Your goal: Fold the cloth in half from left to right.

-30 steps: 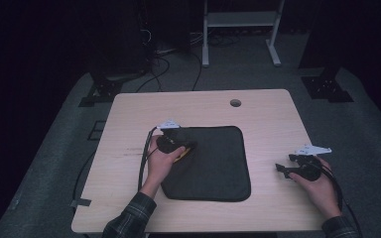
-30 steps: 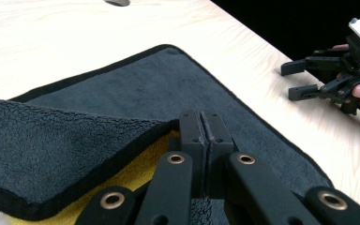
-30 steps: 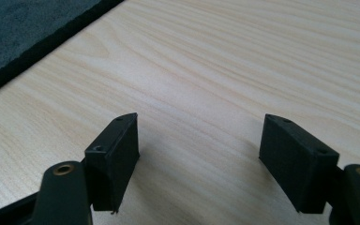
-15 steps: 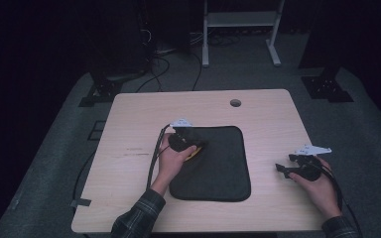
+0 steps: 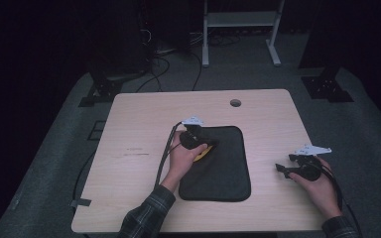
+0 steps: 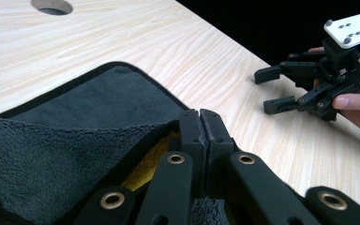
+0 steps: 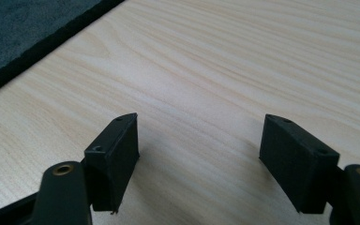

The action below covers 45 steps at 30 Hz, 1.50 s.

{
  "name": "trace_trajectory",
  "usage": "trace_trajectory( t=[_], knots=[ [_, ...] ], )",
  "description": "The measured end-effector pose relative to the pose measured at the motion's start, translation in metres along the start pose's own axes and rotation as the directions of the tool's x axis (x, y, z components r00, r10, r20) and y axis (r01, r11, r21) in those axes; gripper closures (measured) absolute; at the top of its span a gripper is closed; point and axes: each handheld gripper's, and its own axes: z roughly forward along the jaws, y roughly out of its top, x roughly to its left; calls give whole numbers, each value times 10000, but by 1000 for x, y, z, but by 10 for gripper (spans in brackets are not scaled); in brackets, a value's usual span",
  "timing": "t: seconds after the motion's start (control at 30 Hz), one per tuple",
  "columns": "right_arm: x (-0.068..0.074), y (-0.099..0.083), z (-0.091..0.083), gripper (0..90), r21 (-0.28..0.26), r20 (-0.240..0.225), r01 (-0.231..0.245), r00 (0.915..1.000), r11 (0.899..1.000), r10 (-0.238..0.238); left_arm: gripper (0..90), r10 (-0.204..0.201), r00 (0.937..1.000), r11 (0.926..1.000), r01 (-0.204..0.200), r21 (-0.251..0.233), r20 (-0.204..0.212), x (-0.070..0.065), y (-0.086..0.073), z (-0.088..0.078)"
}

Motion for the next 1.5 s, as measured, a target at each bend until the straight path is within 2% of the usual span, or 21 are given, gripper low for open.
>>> trace_trajectory(
  t=[0.37,0.67,0.83,0.97,1.03,1.07,1.1,1.17,1.27,1.37,1.47,1.5],
  knots=[
    [0,0,0,269,1,-10,11,10000,10000,-11,892,-16,9993,9997,7,236,375,-6,4,29],
    [0,0,0,269,1,-13,13,10000,10000,-13,892,-116,9989,9994,100,346,465,-10,9,51],
    [0,0,0,269,2,-20,13,10000,10000,-13,892,-108,9988,9946,58,1032,484,-12,4,75],
    [0,0,0,269,0,-22,15,10000,10000,-15,892,-146,9987,9922,83,1242,496,-12,0,86],
    [0,0,0,269,6,-23,5,10000,10000,-5,892,-182,9991,9881,120,1531,390,-12,-2,97],
    [0,0,0,269,0,-25,15,10000,10000,-15,892,-182,9991,9881,120,1531,390,-12,-2,97],
    [0,0,0,269,6,-27,7,10000,10000,-7,892,-103,9995,9847,48,1741,304,-12,-4,103],
    [0,0,0,269,6,-28,8,10000,10000,-8,892,-130,9996,9838,86,1789,232,-12,-5,106],
    [0,0,0,269,8,-40,14,10000,10000,-14,891,-141,9999,9775,134,2103,20,-13,-7,113],
    [0,0,0,269,8,-44,17,10000,10000,-17,889,-127,9999,9753,125,2206,-3,-13,-7,115],
    [0,0,0,269,9,-44,20,10000,10000,-20,865,-35,10000,9760,27,2177,32,-14,-6,112],
    [0,0,0,269,10,-52,34,10000,10000,-34,844,-12,10000,9790,-7,2038,92,-15,-4,108]
  ],
)
